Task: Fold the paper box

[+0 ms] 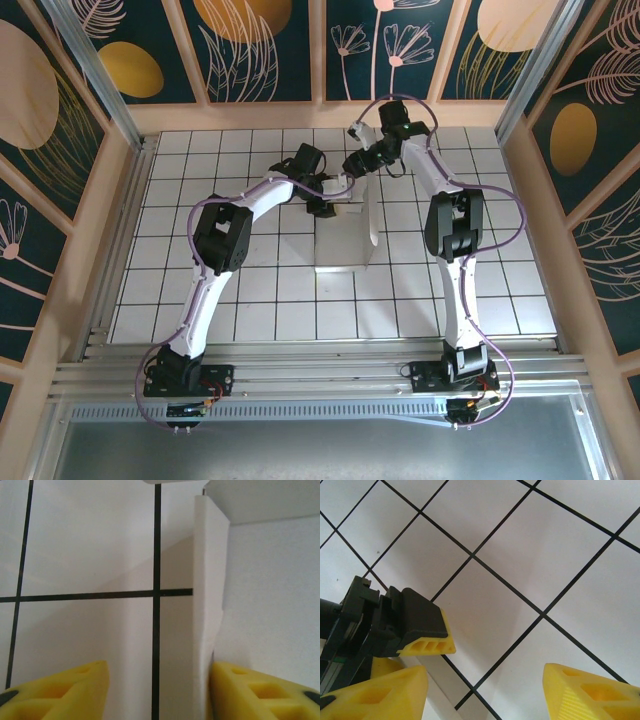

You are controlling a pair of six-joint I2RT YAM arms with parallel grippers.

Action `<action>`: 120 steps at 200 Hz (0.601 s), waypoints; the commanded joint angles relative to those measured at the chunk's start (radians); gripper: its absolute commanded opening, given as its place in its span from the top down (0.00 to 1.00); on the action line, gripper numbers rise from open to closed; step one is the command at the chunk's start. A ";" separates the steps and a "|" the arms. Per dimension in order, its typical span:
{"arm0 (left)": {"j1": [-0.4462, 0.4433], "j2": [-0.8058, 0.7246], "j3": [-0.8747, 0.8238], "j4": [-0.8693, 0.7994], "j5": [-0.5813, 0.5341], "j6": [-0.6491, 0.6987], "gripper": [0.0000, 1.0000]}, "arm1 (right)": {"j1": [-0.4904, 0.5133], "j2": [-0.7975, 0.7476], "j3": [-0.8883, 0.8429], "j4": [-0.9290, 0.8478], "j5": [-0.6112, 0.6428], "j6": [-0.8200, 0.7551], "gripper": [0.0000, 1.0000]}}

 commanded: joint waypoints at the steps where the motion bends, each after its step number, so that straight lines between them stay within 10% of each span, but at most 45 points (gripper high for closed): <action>1: -0.025 0.042 0.026 0.044 0.128 -0.053 0.35 | 0.031 0.004 -0.036 -0.089 0.013 -0.008 0.38; 70: -0.025 -0.032 0.008 -0.005 0.132 -0.050 0.25 | 0.028 -0.010 -0.034 -0.085 0.038 0.002 0.38; 120: -0.025 -0.241 -0.233 0.264 0.128 -0.177 0.12 | 0.035 -0.079 -0.024 -0.028 0.063 0.091 0.38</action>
